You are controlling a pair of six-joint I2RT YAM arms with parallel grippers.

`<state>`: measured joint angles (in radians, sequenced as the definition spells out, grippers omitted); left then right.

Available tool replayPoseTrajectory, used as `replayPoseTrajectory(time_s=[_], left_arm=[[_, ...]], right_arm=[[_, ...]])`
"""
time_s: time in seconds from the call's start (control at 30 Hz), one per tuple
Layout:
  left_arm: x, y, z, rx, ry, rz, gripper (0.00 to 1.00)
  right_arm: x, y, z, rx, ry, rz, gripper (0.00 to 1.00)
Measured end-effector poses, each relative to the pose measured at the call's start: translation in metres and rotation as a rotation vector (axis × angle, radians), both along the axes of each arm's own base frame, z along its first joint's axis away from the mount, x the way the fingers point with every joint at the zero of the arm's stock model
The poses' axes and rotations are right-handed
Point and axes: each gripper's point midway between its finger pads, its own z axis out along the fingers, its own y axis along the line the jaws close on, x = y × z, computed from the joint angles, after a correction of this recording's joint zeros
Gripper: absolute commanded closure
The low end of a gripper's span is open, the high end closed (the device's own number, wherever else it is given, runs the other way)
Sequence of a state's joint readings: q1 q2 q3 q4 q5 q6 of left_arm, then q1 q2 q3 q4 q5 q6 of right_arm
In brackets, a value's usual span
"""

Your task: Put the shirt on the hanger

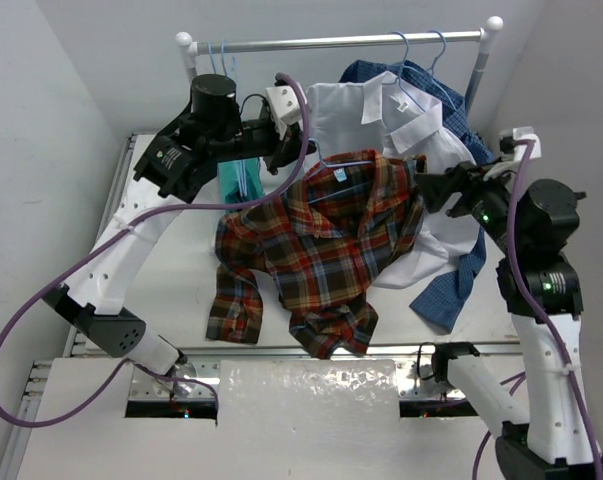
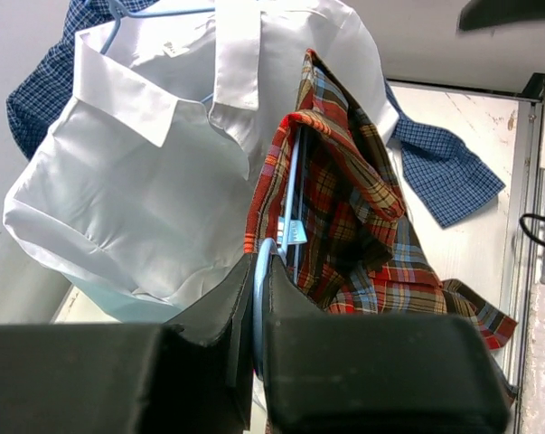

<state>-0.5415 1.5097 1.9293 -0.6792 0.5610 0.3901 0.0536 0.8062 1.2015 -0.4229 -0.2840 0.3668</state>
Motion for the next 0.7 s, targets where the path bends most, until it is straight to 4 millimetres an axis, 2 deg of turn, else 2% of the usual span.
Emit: replayPoseTrajectory(time_s=[0.03, 0.1, 0.17, 0.23, 0.33, 0.4, 0.47, 0.5, 0.53, 0.57, 0.63, 0.7], left_arm=[[0.002, -0.001, -0.001, 0.0, 0.003, 0.003, 1.0], [0.003, -0.002, -0.002, 0.0, 0.007, 0.005, 1.0], [0.005, -0.002, -0.003, 0.0, 0.007, 0.01, 1.0], [0.006, -0.002, -0.003, 0.002, 0.005, 0.015, 1.0], [0.006, -0.003, -0.004, 0.003, 0.003, 0.018, 1.0], [0.007, -0.004, -0.006, 0.005, 0.005, 0.02, 1.0], [0.008, -0.004, -0.009, 0.009, 0.009, 0.023, 1.0], [0.009, -0.004, -0.01, 0.01, 0.011, 0.024, 1.0], [0.009, -0.004, -0.011, 0.012, 0.012, 0.025, 1.0], [0.009, -0.004, -0.012, 0.013, 0.013, 0.026, 1.0], [0.009, -0.004, -0.013, 0.015, 0.016, 0.026, 1.0], [0.01, -0.003, -0.015, 0.018, 0.018, 0.029, 1.0]], right_arm=[[0.002, 0.008, -0.001, 0.008, 0.006, 0.021, 0.21], [0.009, 0.037, -0.012, 0.002, 0.044, 0.077, 0.13], [0.013, 0.074, -0.032, -0.039, 0.105, 0.158, 0.13], [0.024, 0.093, -0.055, -0.08, 0.166, 0.175, 0.14], [0.041, 0.095, -0.095, -0.126, 0.254, 0.126, 0.19], [0.046, 0.093, -0.112, -0.146, 0.294, 0.105, 0.22], [0.051, 0.092, -0.117, -0.161, 0.299, 0.085, 0.37], [0.055, 0.091, -0.119, -0.166, 0.293, 0.07, 0.56], [0.058, 0.089, -0.121, -0.173, 0.287, 0.054, 0.57], [0.061, 0.087, -0.124, -0.173, 0.282, 0.035, 0.79], [0.064, 0.082, -0.13, -0.196, 0.276, 0.009, 1.0], [0.067, 0.081, -0.134, -0.219, 0.269, -0.002, 1.0]])
